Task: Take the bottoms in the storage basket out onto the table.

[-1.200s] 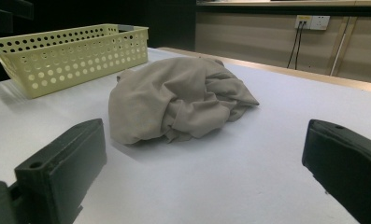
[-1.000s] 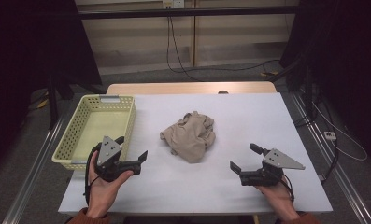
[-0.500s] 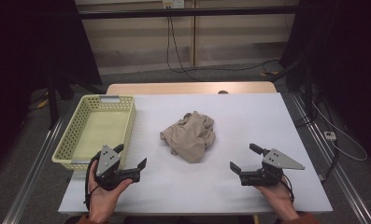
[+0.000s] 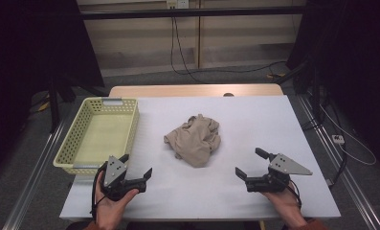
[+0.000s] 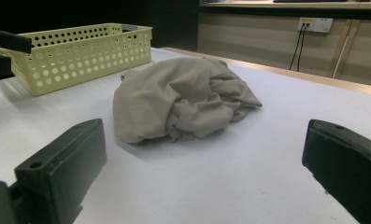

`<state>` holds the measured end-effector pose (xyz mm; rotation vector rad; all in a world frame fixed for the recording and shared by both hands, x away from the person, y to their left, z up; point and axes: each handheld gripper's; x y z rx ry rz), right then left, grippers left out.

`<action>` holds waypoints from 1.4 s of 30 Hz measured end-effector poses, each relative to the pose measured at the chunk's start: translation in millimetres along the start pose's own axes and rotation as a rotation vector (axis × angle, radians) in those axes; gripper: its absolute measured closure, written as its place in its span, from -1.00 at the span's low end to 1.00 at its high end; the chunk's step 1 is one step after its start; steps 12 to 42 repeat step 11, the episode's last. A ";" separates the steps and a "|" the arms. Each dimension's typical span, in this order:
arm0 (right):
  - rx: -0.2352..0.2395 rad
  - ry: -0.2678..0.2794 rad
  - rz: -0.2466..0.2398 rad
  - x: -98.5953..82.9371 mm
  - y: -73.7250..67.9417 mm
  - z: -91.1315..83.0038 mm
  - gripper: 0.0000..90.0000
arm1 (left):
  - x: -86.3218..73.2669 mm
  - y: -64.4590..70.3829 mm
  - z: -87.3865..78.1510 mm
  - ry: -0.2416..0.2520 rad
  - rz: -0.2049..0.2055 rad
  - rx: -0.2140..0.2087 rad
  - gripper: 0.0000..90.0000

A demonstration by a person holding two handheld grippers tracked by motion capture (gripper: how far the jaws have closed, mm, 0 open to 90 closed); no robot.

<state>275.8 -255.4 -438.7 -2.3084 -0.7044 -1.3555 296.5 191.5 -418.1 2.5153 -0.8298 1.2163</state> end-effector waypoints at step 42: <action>0.006 -0.004 -0.006 -0.4 0.7 1.3 -1.00 | 0.5 -3.1 5.8 0.016 -0.025 -0.010 -0.79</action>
Point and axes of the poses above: each handheld gripper's, and its own axes: z roughly forward along the jaws, x roughly out of its top, y roughly to its right, and after that the axes turned 14 degrees about -y, right-handed
